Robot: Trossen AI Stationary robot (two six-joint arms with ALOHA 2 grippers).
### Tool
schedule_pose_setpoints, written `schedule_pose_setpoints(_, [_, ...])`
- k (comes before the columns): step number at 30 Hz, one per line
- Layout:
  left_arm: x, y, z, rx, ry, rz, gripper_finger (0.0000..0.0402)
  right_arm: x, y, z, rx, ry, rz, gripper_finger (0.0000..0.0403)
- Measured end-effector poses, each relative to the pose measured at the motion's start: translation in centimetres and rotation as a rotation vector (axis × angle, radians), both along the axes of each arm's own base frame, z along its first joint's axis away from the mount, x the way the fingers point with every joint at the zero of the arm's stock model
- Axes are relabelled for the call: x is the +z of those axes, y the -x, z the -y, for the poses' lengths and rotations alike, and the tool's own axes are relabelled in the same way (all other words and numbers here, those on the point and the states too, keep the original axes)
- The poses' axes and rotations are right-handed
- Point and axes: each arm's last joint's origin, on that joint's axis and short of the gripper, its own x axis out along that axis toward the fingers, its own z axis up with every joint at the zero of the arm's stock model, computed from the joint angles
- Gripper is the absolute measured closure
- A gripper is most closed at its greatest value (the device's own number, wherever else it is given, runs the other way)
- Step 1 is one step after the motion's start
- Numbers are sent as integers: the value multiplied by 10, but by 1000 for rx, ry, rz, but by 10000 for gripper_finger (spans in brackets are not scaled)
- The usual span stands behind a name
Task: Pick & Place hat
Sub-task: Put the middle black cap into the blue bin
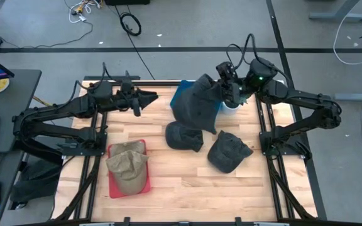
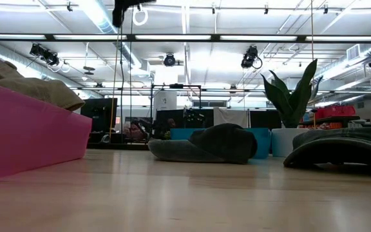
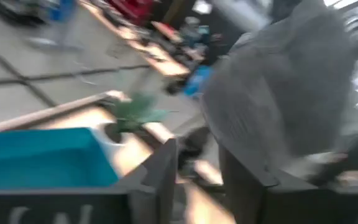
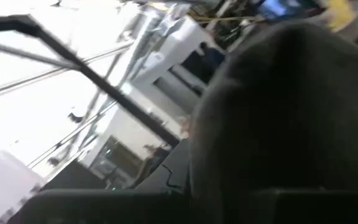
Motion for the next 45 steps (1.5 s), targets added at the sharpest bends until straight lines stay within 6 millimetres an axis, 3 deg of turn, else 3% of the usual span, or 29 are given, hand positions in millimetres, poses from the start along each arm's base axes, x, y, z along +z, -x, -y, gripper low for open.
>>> schedule_pose_setpoints(6, [-8, 2, -4, 141, -55, -111, 201, -7, -8, 12, -104, -17, -28, 374])
schedule_pose_setpoints(11, [-8, 2, -4, 158, -81, -121, 175, -21, -16, 28, -294, -22, -115, 374])
schedule_pose_setpoints(16, [-8, 3, -5, 175, -102, -129, 177, -40, -20, 45, -492, -33, -262, 374])
schedule_pose_setpoints(25, [-8, 3, -5, 173, -110, -133, 181, -75, -36, 72, -676, -129, -442, 374])
schedule_pose_setpoints(35, [-9, 3, -5, 170, -127, -143, 181, -122, -54, 97, -774, -181, -655, 374])
schedule_pose_setpoints(45, [-8, 3, -4, 168, -148, -150, 181, -154, -64, 116, -827, -164, -776, 374])
